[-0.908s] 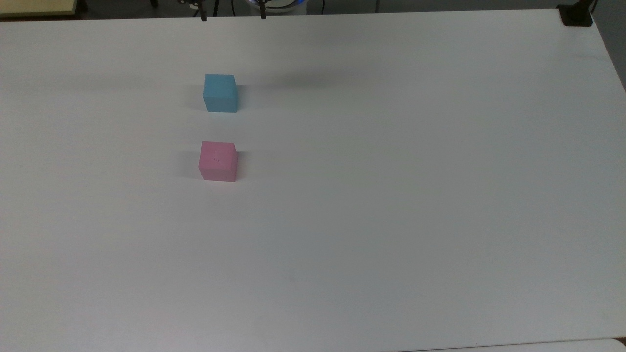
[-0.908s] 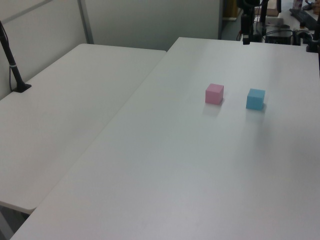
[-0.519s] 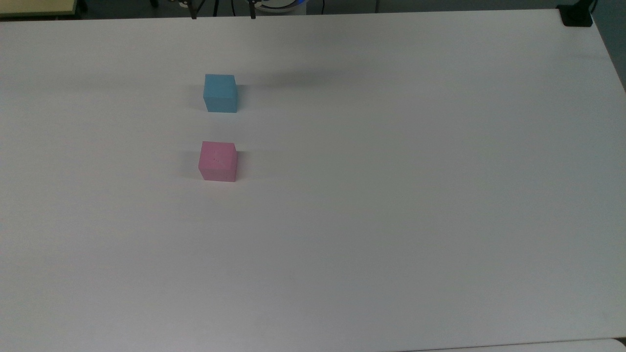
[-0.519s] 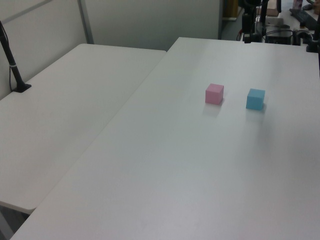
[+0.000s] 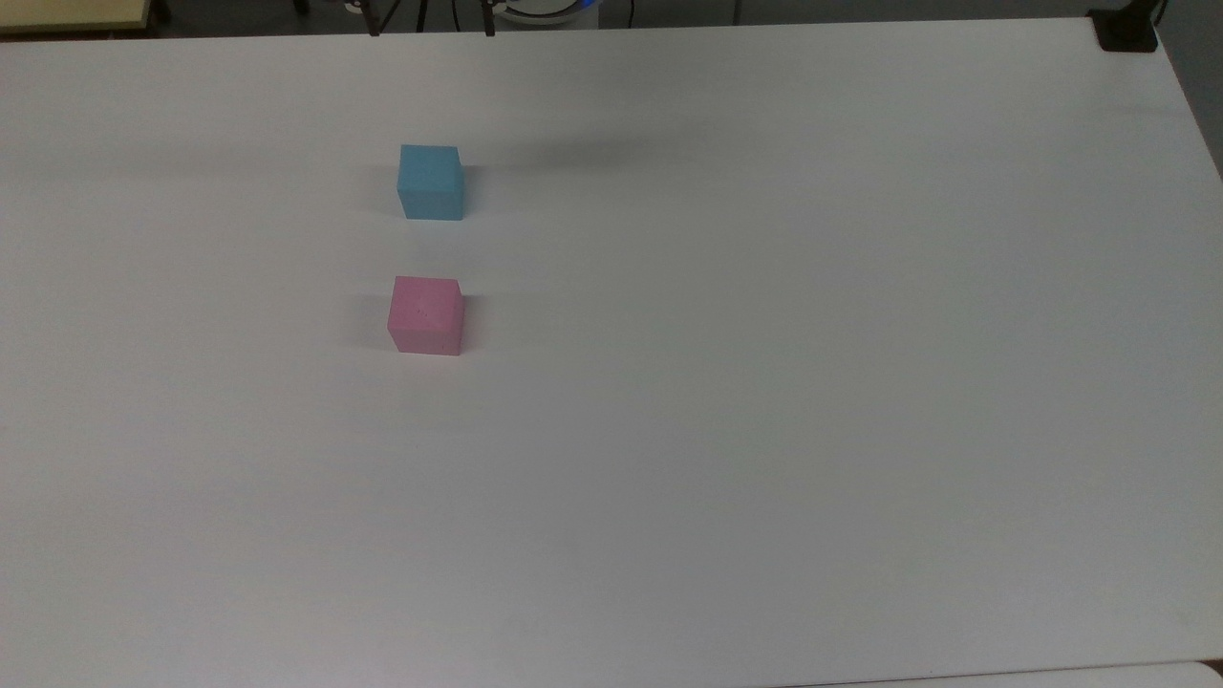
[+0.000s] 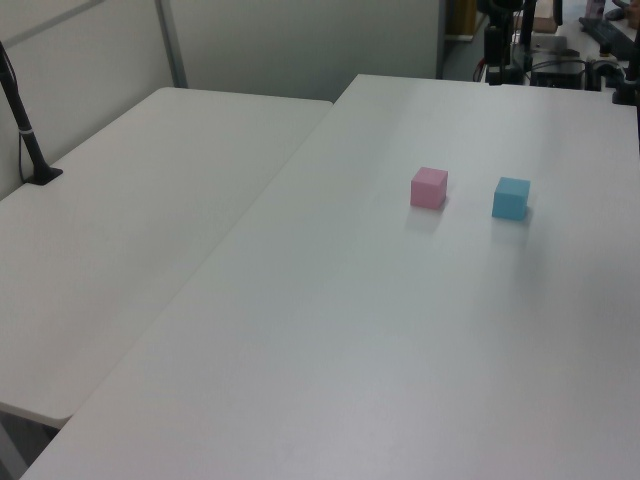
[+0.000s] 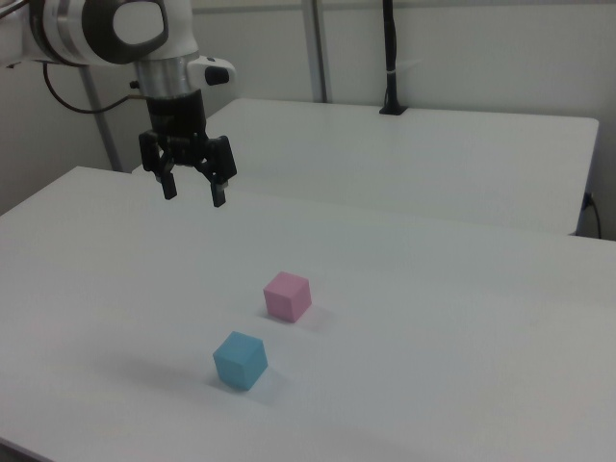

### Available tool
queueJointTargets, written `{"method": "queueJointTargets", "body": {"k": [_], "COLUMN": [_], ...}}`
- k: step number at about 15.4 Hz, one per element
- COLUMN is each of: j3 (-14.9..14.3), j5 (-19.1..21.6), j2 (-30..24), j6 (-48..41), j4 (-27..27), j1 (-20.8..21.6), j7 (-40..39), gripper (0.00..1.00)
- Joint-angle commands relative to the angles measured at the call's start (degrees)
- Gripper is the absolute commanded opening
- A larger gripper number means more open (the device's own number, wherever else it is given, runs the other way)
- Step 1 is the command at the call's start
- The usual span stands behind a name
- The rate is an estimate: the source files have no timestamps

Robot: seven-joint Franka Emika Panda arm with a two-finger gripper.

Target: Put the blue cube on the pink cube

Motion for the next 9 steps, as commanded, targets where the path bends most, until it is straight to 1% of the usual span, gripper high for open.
{"method": "queueJointTargets", "body": {"k": [1,2,4,5,9], "j3": [0.8,0.6,0.0,-0.8,-2.5], "j5": [-0.6,-0.7,-1.2,-1.5,-5.7], "j2": [-1.4,-1.2,-1.4,-1.6,-1.5], "j6": [2.4,3.3,9.0,11.5,21.4], "j4": [-3.5,-5.5,-11.7,-14.4,-22.4], "j1": [-0.4,-0.4,-0.4,-0.4,-0.5], "j7": [0.1,0.0,-0.3,-0.4,-1.2], "gripper": [1.00,1.00,1.00,1.00,1.00]}}
